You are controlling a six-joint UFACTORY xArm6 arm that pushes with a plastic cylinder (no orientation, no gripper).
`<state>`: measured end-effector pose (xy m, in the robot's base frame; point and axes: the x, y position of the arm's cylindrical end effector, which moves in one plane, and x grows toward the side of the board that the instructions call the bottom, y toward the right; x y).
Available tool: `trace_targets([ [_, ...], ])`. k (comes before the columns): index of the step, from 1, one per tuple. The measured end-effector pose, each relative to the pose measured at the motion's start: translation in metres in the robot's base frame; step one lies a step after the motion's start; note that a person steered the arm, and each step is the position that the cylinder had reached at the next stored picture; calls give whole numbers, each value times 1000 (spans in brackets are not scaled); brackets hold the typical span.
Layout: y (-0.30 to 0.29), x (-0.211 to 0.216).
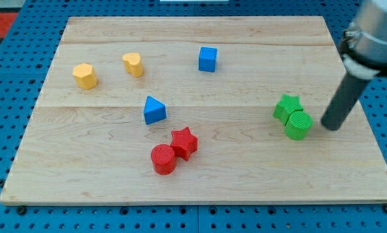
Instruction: Move the green blocks to the parallel right of the red blocks
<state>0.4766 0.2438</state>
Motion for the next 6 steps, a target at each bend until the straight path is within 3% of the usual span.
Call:
trace_targets([
  [1,-5,-58],
  [2,-34,-87],
  [4,-73,13],
  [5,-69,12],
  [6,-76,-28],
])
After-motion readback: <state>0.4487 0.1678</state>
